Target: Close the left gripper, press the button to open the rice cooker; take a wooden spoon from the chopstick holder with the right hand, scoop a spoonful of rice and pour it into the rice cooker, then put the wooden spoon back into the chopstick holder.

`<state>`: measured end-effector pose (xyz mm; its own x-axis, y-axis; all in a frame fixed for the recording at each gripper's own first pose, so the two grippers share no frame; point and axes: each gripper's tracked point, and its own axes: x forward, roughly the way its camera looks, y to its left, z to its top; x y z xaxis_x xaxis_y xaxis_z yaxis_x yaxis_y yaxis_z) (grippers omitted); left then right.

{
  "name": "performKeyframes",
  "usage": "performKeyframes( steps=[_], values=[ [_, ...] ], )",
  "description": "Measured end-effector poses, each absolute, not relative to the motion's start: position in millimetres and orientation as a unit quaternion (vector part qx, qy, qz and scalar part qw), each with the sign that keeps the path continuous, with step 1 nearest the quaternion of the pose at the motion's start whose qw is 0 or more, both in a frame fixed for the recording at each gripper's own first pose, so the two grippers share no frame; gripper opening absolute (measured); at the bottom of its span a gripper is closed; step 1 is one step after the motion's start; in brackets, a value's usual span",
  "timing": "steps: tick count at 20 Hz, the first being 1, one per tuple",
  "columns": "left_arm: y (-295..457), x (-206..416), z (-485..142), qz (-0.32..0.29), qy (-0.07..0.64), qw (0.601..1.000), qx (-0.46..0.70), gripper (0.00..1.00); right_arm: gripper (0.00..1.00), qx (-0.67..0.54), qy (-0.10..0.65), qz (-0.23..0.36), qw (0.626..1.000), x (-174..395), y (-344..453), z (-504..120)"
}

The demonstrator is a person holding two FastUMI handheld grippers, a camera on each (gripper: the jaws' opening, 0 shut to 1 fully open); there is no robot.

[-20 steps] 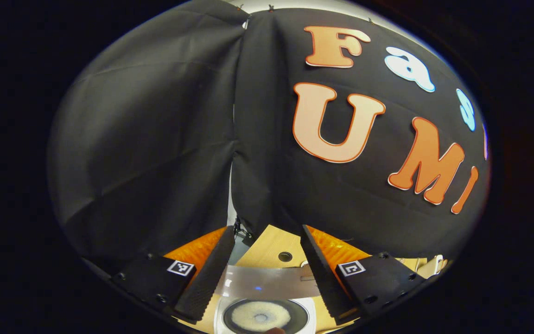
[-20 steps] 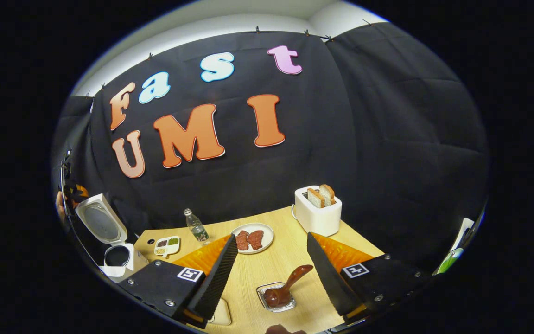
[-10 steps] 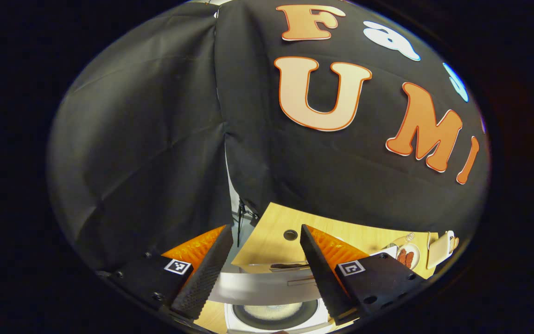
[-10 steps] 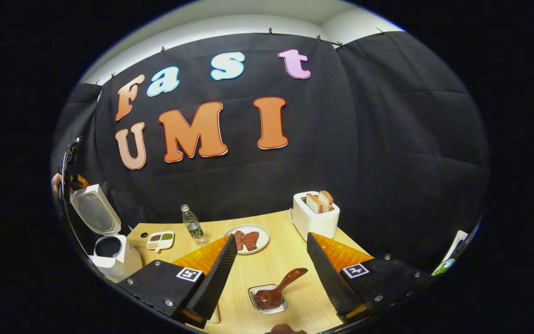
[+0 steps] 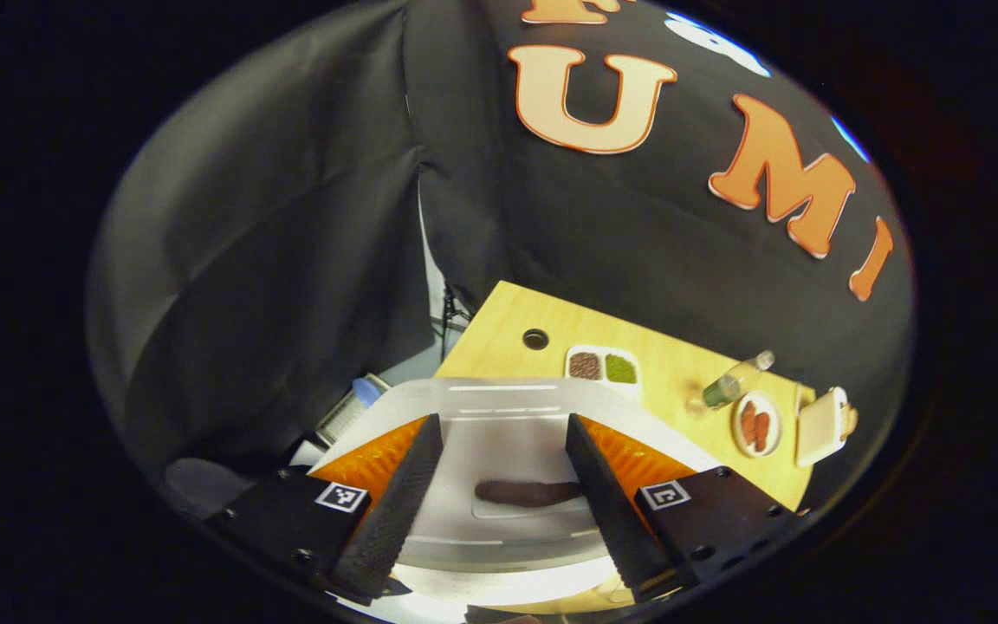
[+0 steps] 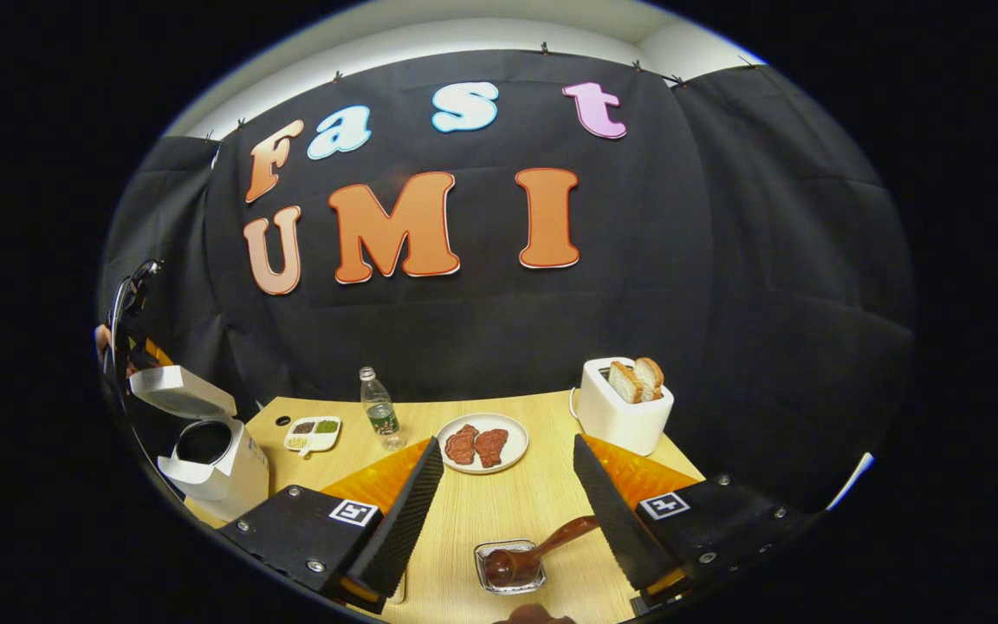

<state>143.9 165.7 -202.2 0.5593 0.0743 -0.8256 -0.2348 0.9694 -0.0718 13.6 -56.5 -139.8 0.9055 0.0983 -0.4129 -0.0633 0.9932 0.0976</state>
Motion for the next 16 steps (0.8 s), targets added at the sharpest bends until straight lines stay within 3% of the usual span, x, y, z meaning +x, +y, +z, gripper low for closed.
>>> performKeyframes(
  steps=[10,11,16],
  values=[
    [139.4,68.1,-291.7,0.113,0.555,0.818,-0.100,0.99,0.94,0.011,0.226,0.072,0.971,12.0,-39.8,-154.8],
    [143.0,89.1,-292.2,0.122,0.514,0.844,-0.093,0.99,0.94,0.009,0.227,0.072,0.971,11.9,-38.4,-155.2],
    [137.2,79.7,-293.5,0.129,0.514,0.843,-0.092,1.00,0.94,0.017,0.236,0.084,0.968,11.6,-26.0,-158.9]
  ],
)
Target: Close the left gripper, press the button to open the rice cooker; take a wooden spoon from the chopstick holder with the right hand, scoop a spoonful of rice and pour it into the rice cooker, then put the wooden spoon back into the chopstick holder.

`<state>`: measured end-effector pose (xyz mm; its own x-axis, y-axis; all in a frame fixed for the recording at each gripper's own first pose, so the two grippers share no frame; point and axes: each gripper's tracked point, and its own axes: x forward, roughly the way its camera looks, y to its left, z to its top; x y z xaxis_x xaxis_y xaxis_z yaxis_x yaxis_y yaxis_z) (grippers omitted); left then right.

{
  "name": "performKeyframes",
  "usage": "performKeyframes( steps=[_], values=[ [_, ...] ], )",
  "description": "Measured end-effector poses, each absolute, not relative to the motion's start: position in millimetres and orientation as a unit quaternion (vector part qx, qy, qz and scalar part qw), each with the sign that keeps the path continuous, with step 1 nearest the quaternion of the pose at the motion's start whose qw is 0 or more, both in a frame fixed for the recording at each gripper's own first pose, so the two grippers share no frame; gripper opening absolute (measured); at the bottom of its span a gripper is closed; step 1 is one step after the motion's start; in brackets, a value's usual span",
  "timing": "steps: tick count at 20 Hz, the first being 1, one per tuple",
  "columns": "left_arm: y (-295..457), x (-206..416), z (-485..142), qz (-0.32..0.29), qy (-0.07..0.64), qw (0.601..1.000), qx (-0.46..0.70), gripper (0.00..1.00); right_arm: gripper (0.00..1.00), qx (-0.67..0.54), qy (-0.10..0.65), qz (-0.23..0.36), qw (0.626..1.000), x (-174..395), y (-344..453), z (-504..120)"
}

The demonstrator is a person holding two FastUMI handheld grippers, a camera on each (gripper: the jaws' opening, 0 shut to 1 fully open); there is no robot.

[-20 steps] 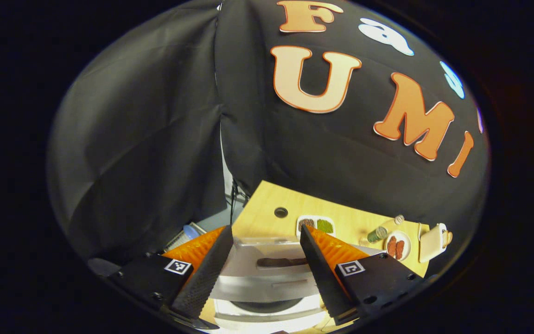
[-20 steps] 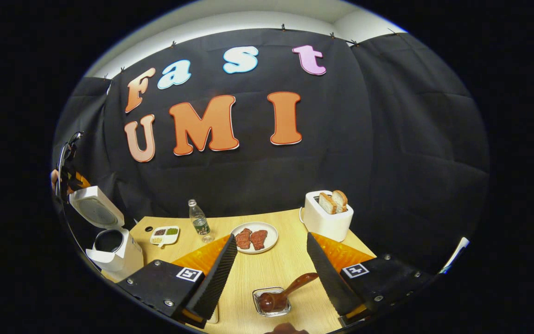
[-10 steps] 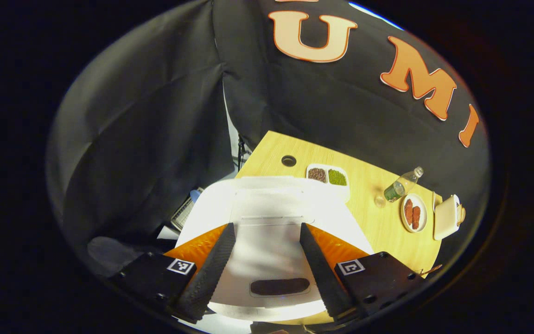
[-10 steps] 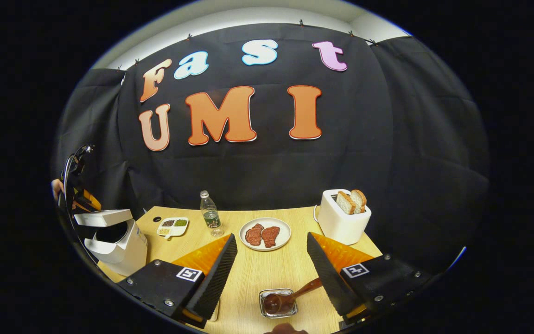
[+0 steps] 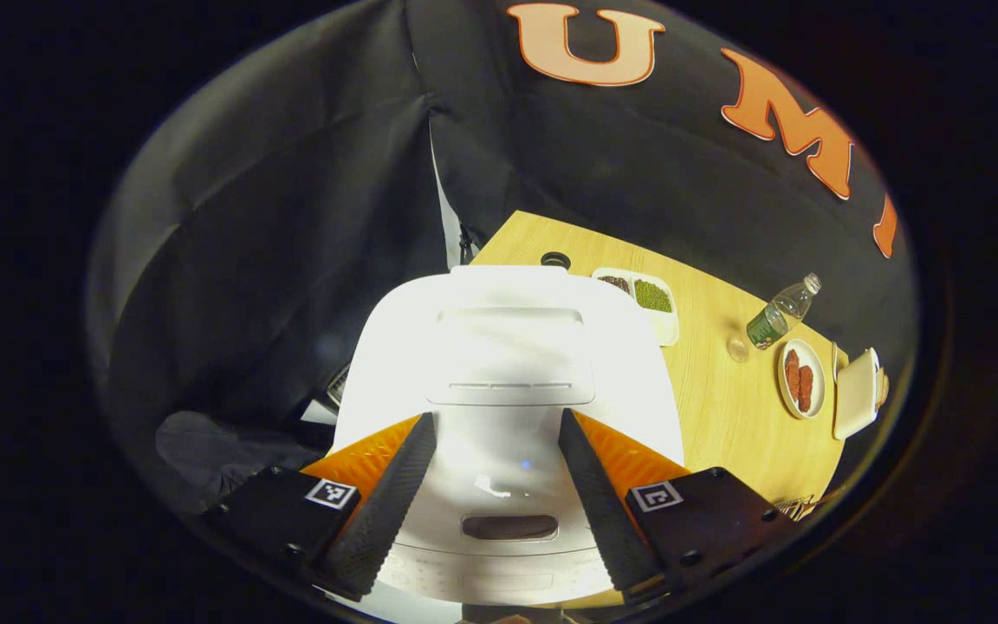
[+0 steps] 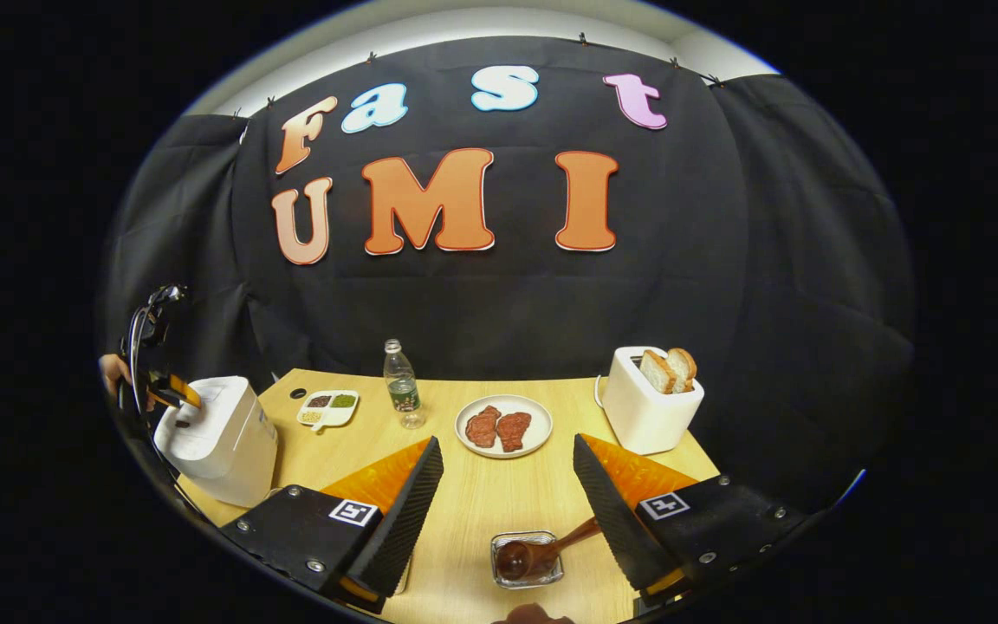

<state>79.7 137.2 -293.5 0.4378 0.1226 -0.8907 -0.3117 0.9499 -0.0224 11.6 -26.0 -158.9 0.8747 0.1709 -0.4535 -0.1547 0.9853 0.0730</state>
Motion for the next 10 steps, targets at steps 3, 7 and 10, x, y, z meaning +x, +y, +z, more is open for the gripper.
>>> performKeyframes(
  steps=[3,7,10],
  values=[
    [136.9,75.0,-291.1,0.130,0.517,0.841,-0.092,0.98,0.94,0.022,0.231,0.084,0.969,17.7,-20.8,-153.5],
    [136.3,69.5,-254.7,0.125,0.467,0.872,-0.070,1.00,0.94,0.017,0.197,0.086,0.976,25.1,-3.3,-130.6],
    [140.5,74.6,-198.6,0.120,0.381,0.916,-0.036,1.00,0.94,0.001,0.168,0.091,0.982,31.9,15.1,-109.7]
  ],
)
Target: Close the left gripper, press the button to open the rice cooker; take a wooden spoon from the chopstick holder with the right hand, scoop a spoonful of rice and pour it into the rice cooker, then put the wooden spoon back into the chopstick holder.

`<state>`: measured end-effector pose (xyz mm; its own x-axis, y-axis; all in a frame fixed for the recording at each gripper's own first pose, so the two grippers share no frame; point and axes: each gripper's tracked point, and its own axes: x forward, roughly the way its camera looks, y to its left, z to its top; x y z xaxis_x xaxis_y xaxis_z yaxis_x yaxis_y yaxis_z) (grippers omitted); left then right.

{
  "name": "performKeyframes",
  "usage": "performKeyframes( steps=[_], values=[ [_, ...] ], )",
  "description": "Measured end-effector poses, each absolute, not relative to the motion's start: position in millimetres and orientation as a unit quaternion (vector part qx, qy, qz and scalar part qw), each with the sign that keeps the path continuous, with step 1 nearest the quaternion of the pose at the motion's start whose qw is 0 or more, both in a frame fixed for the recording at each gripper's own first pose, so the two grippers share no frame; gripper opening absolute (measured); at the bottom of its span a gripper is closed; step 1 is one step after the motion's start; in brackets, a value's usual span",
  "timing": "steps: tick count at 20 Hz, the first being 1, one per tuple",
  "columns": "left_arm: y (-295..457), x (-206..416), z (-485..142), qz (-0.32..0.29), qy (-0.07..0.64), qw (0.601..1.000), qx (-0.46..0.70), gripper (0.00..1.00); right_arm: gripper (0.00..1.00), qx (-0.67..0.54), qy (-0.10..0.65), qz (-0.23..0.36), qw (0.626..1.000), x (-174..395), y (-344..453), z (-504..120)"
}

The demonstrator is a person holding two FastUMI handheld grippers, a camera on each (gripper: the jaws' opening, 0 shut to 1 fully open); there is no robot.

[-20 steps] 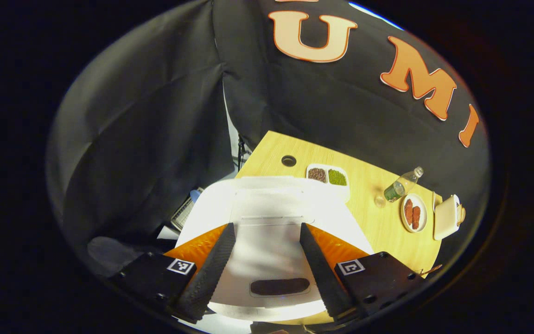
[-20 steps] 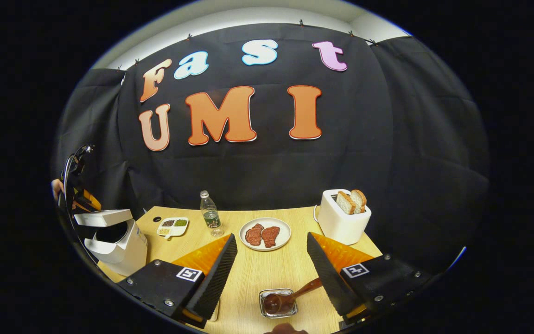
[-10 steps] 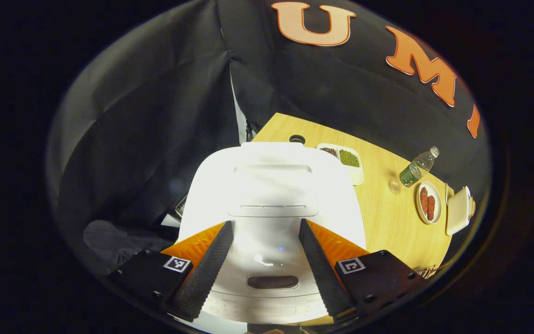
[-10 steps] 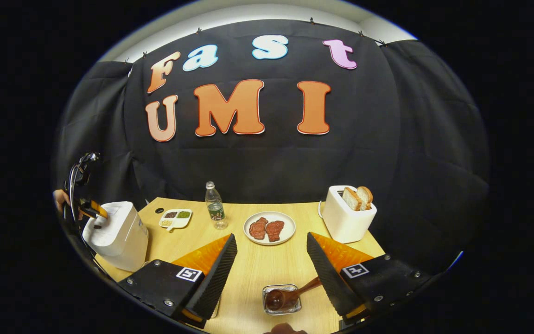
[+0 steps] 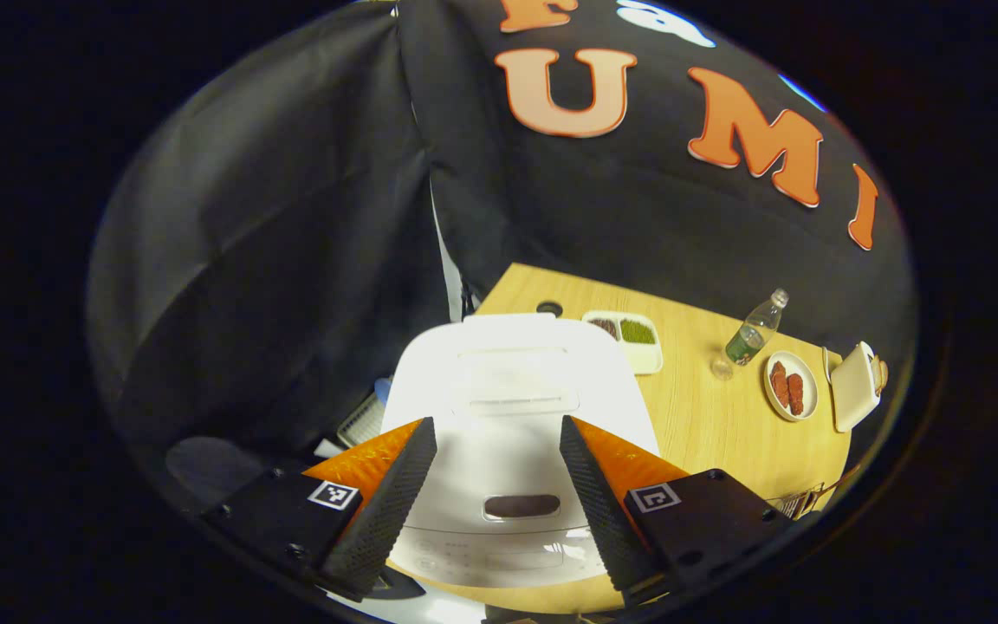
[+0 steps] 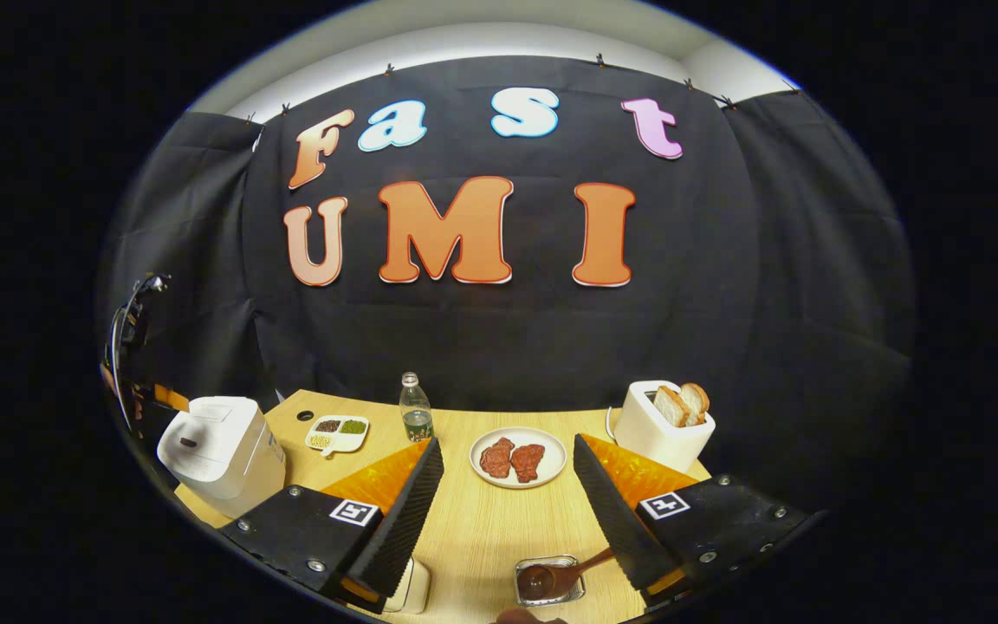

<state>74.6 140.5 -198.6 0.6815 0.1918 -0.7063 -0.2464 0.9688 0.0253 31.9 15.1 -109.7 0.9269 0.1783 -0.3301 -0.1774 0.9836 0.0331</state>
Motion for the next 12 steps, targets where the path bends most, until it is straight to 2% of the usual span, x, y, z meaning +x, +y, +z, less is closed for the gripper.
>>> performKeyframes(
  steps=[1,4,6,7,12],
  values=[
    [137.3,77.6,-177.4,0.115,0.351,0.929,-0.029,0.98,0.94,0.001,0.164,0.102,0.981,31.4,26.3,-102.7],
    [119.5,77.4,-121.7,0.092,0.276,0.956,-0.023,1.00,0.94,-0.001,0.142,0.129,0.981,31.8,56.6,-78.2],
    [107.0,77.0,-91.8,0.078,0.230,0.970,-0.019,0.97,0.94,0.004,0.125,0.145,0.982,30.9,75.0,-59.9],
    [99.9,75.5,-78.7,0.073,0.208,0.975,-0.013,1.00,0.94,0.005,0.113,0.152,0.982,30.3,82.0,-50.4],
    [53.3,56.9,-42.7,0.042,0.110,0.993,-0.027,0.97,0.94,0.031,0.029,0.139,0.989,28.1,98.9,-8.9]
  ],
)
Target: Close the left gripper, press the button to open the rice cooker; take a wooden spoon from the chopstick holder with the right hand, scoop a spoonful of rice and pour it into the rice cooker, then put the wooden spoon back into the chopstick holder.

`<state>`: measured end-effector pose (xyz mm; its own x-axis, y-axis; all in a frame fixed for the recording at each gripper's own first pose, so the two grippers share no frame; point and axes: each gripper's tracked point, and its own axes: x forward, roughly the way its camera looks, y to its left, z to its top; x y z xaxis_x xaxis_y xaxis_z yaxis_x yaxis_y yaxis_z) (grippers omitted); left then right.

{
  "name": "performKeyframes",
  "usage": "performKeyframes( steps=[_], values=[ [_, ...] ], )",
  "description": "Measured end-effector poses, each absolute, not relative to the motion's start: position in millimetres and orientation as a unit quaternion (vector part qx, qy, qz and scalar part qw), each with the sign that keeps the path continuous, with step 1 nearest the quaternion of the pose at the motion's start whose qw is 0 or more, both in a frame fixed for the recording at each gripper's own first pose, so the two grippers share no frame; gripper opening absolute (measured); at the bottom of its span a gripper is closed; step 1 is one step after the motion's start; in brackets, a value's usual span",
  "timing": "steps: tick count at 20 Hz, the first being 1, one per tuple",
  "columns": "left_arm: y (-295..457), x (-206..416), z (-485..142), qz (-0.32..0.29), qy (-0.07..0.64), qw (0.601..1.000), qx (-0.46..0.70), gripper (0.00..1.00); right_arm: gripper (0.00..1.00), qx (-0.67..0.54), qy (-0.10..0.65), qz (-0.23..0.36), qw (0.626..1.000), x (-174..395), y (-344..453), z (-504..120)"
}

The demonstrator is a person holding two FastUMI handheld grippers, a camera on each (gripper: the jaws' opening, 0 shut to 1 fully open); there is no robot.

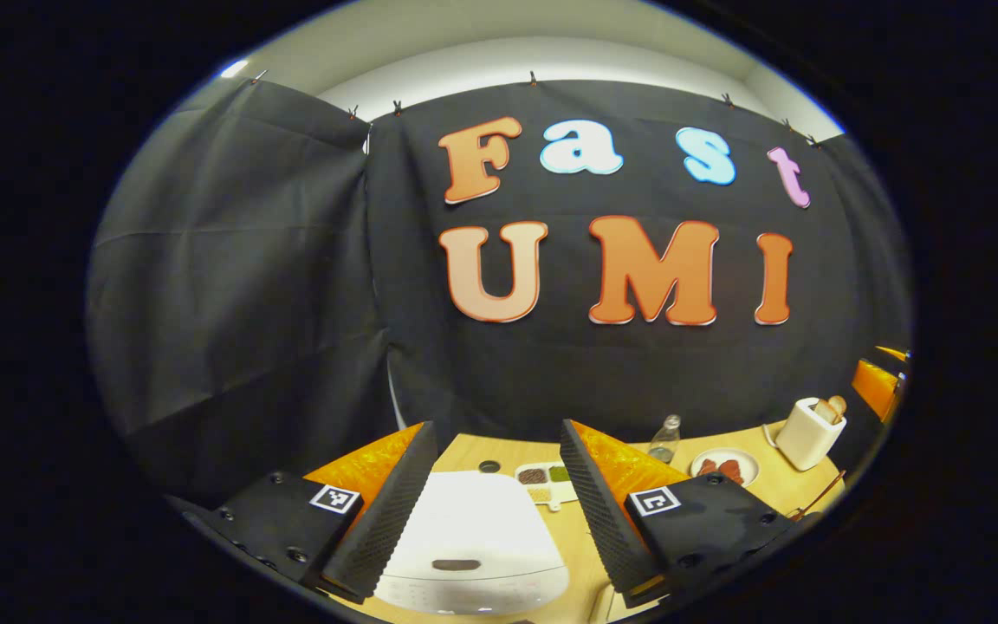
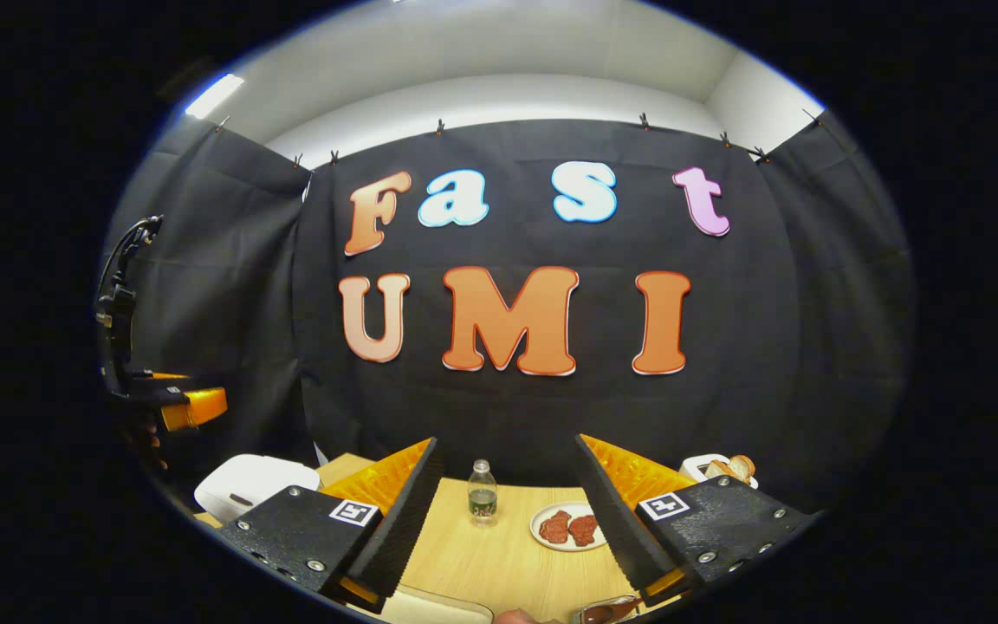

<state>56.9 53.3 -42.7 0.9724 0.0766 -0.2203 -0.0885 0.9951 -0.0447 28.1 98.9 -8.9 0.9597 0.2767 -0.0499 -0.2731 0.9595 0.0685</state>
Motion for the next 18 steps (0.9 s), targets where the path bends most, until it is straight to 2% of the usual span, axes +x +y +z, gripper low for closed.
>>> performKeyframes(
  steps=[4,5,6,9,10,14,16,18],
  values=[
    [27.9,43.8,-25.8,0.023,0.065,0.997,-0.039,1.00,0.94,0.020,-0.001,0.142,0.990,23.0,109.4,1.5],
    [26.1,44.4,-23.0,0.020,0.056,0.997,-0.040,0.93,0.94,0.013,-0.007,0.146,0.989,20.1,112.7,3.0],
    [22.1,42.1,-19.8,0.015,0.048,0.998,-0.040,0.97,0.94,0.007,-0.014,0.147,0.989,24.7,118.7,12.8],
    [11.9,36.4,-7.4,0.005,0.023,0.999,-0.036,0.93,0.94,-0.010,-0.033,0.153,0.988,18.5,123.8,19.9],
    [10.9,35.9,-3.9,0.005,0.018,0.999,-0.029,1.00,0.94,-0.015,-0.038,0.155,0.987,16.3,125.8,22.5],
    [4.7,33.7,13.4,0.005,-0.006,1.000,-0.003,1.00,0.94,-0.025,-0.041,0.165,0.985,21.6,132.0,26.8],
    [5.3,31.5,16.5,0.006,-0.016,1.000,-0.002,0.93,0.94,-0.020,-0.033,0.167,0.985,26.2,131.1,25.2],
    [6.4,31.7,16.7,0.007,-0.017,1.000,-0.003,0.93,0.95,-0.010,-0.028,0.163,0.986,24.5,123.2,18.6]
  ],
)
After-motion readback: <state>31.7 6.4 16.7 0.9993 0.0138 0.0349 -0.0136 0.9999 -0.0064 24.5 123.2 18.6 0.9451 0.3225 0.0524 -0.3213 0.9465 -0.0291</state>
